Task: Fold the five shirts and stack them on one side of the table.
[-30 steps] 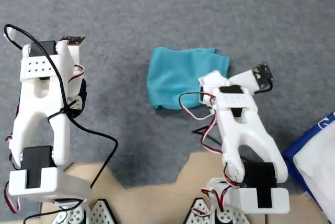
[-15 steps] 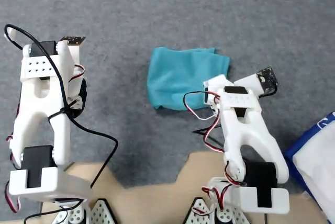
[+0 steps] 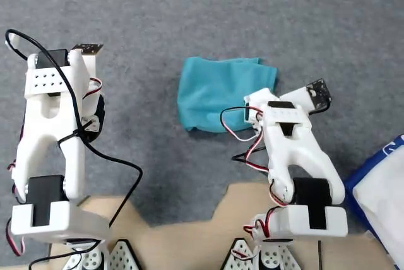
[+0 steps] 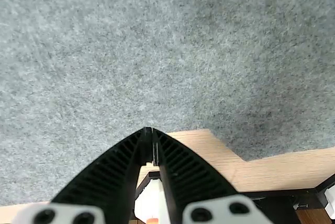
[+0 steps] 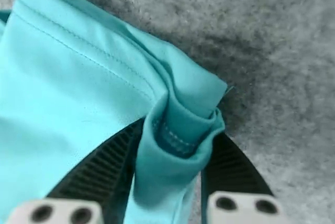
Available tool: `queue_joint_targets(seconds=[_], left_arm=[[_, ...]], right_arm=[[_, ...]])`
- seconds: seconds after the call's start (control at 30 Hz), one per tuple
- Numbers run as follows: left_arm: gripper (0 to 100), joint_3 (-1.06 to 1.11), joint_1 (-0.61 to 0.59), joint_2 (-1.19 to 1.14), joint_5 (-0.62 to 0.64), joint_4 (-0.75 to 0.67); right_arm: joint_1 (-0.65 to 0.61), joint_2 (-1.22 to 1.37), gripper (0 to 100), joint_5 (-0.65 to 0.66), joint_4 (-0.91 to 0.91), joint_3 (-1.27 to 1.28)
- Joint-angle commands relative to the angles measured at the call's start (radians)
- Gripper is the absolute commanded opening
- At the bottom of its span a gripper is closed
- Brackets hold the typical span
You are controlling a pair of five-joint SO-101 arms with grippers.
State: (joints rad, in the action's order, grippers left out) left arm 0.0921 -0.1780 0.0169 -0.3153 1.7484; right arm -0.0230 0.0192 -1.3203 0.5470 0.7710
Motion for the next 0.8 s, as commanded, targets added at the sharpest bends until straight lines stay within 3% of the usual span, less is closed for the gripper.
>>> queue_joint_targets(seconds=[0.0, 0.33, 0.53, 0.77], left_arm=[[2, -0.041, 0.003, 0.035, 0.0, 0.011], [2, -0.041, 0.005, 0.035, -0.002, 0.011], [2, -0.041, 0.003, 0.035, -0.002, 0.011], [2, -0.041, 0.003, 0.035, -0.002, 0.011]], right_arm=[[0.012, 0.015, 16.0, 0.003, -0.02, -0.035], [0.03, 0.015, 15.8, 0.005, 0.029, -0.036], [0.073, 0.015, 0.7, 0.006, 0.031, -0.036], [0.079, 0.013, 0.5, 0.038, 0.066, -0.039]])
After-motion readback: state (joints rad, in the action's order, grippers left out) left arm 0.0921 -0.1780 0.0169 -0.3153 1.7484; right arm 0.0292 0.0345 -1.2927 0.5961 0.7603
